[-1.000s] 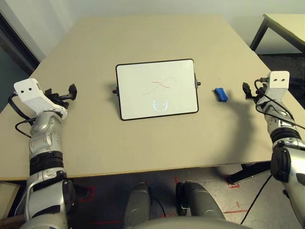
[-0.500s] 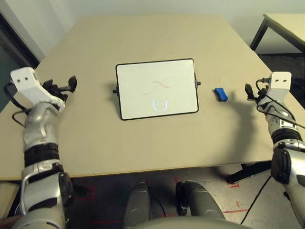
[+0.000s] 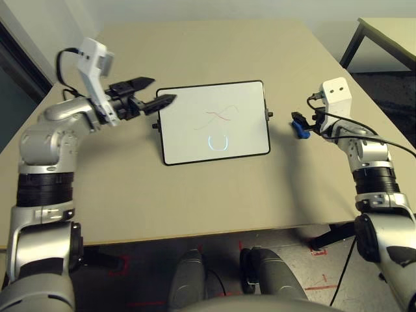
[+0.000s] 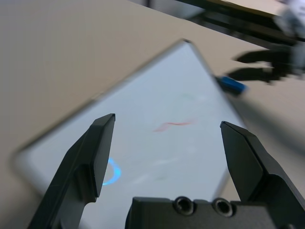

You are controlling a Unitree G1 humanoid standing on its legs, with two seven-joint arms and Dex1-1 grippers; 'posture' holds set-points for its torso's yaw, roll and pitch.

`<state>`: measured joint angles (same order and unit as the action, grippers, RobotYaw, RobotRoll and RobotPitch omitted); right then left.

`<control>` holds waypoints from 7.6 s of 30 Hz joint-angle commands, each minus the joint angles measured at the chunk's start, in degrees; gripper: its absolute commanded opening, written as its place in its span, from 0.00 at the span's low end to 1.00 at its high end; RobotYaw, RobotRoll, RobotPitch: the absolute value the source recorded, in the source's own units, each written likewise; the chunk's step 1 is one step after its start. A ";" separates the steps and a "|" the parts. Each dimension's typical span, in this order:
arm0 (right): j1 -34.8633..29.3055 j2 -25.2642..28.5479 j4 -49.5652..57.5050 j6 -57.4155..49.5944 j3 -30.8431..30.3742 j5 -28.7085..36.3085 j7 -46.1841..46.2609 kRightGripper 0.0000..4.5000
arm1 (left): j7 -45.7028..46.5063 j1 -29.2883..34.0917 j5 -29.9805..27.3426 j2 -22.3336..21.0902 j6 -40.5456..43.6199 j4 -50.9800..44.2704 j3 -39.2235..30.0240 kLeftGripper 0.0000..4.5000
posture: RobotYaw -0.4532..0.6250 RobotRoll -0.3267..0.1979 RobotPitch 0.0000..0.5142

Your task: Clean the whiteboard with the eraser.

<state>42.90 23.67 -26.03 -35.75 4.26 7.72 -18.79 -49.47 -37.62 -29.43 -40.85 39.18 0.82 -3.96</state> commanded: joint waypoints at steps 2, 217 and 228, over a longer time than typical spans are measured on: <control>-1.40 -0.18 -2.35 -0.87 -0.06 -0.82 0.54 0.99 | -1.95 -1.33 1.72 1.77 -0.16 -1.02 4.72 1.00 | 0.44 0.62 0.15; 12.40 -6.40 0.17 20.02 -30.85 -32.03 -21.02 0.14 | -6.41 0.15 9.24 -7.55 1.59 -5.57 5.43 1.00 | 0.47 0.62 0.13; 3.07 -4.27 13.72 16.99 -34.11 -33.93 -27.32 0.14 | -7.90 -0.40 9.54 -11.90 0.68 -3.89 4.19 1.00 | 0.48 0.62 0.15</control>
<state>45.28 19.03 -10.27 -18.68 -29.08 -25.07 -46.18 -56.89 -37.57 -20.35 -52.03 40.41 -3.72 0.77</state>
